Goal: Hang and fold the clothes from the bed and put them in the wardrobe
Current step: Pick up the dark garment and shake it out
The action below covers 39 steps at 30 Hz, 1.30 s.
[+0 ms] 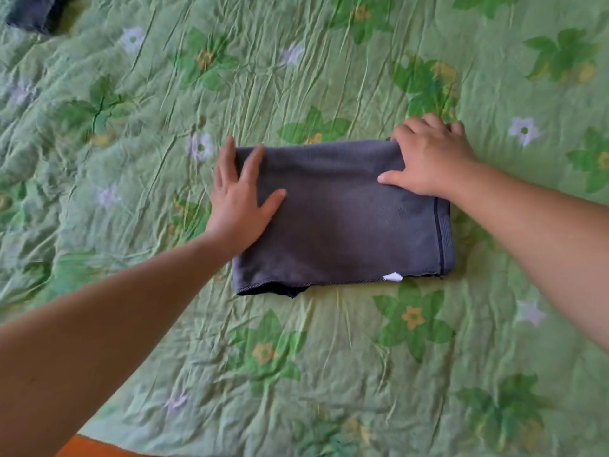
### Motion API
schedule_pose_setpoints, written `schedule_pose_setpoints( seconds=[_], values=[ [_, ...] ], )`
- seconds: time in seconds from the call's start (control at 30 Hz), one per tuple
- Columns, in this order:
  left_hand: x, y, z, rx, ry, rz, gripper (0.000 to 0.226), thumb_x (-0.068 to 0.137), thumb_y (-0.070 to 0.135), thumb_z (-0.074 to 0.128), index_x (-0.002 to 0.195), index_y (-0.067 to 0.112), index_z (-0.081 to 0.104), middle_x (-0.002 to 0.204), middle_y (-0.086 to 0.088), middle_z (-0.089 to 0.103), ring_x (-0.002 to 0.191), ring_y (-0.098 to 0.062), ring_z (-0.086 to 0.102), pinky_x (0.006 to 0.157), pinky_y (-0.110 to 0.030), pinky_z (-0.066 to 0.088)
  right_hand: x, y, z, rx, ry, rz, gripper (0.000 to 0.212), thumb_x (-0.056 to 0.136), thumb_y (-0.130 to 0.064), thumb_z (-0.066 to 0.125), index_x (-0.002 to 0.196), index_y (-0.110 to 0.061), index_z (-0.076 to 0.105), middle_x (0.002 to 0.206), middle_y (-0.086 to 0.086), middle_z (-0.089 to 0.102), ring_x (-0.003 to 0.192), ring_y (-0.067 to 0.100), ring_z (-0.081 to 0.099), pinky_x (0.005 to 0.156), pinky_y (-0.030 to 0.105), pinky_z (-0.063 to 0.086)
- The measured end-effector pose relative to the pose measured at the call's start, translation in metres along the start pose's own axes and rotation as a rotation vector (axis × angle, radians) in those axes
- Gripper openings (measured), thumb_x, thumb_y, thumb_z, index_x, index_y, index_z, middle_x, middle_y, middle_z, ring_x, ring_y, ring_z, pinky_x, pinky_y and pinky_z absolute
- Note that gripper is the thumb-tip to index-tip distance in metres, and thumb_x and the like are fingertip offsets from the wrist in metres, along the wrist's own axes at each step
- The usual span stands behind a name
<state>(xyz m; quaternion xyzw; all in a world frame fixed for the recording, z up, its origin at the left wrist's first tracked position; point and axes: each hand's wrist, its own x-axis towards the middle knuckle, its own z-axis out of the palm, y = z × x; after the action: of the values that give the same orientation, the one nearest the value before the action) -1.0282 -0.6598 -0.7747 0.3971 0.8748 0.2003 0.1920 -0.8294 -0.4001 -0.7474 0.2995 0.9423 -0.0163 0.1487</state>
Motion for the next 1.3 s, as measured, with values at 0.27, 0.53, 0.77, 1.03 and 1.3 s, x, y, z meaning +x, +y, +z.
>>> schedule_pose_setpoints(
  seconds=[0.27,0.53,0.77,1.03,1.3],
  values=[
    [0.043,-0.003,-0.056,-0.390,-0.201,-0.390,0.036,0.082,0.009,0.075,0.116,0.012,0.066,0.099,-0.006,0.065,0.094,-0.022,0.061,0.074,-0.027,0.049,-0.018,0.022,-0.027,0.268,-0.244,0.251,0.028,0.072,-0.023,0.075,0.086,-0.017,0.051,0.086,0.005,0.059,0.081,0.029,0.052,0.076,0.039,0.039],
    [0.030,0.001,-0.061,-0.990,-0.097,-0.445,0.019,0.097,0.011,0.063,0.111,0.023,0.058,0.080,0.001,0.070,0.072,-0.012,0.067,0.062,-0.031,0.054,-0.054,0.035,-0.019,1.493,0.073,0.661,0.031,0.064,-0.028,0.084,0.092,-0.016,0.075,0.088,0.005,0.078,0.082,0.023,0.075,0.076,0.036,0.059],
    [-0.004,-0.015,-0.040,-0.899,-0.237,-0.473,0.074,0.091,0.001,0.068,0.146,0.034,0.033,0.092,-0.008,0.065,0.074,-0.019,0.064,0.060,-0.035,0.051,-0.070,0.017,0.025,1.652,-0.200,0.790,0.036,0.078,-0.020,0.081,0.112,-0.011,0.072,0.104,0.008,0.077,0.093,0.025,0.076,0.085,0.048,0.059],
    [-0.008,-0.010,-0.042,-0.747,-0.186,-0.321,0.043,0.093,-0.002,0.057,0.106,0.037,0.069,0.104,0.006,0.065,0.074,-0.020,0.061,0.059,-0.033,0.053,-0.067,0.009,0.016,1.536,0.027,0.705,0.023,0.082,-0.017,0.078,0.102,-0.018,0.067,0.092,0.000,0.077,0.085,0.018,0.076,0.071,0.035,0.061],
    [-0.019,-0.005,-0.056,-0.537,-0.268,-0.205,0.069,0.087,-0.003,0.070,0.142,0.034,0.051,0.137,0.002,0.045,0.097,-0.026,0.066,0.057,-0.034,0.060,-0.093,0.003,0.011,1.503,0.093,0.748,0.071,0.080,0.008,0.071,0.133,-0.030,0.042,0.140,0.007,0.055,0.114,0.023,0.062,0.086,0.043,0.056]
  ],
)
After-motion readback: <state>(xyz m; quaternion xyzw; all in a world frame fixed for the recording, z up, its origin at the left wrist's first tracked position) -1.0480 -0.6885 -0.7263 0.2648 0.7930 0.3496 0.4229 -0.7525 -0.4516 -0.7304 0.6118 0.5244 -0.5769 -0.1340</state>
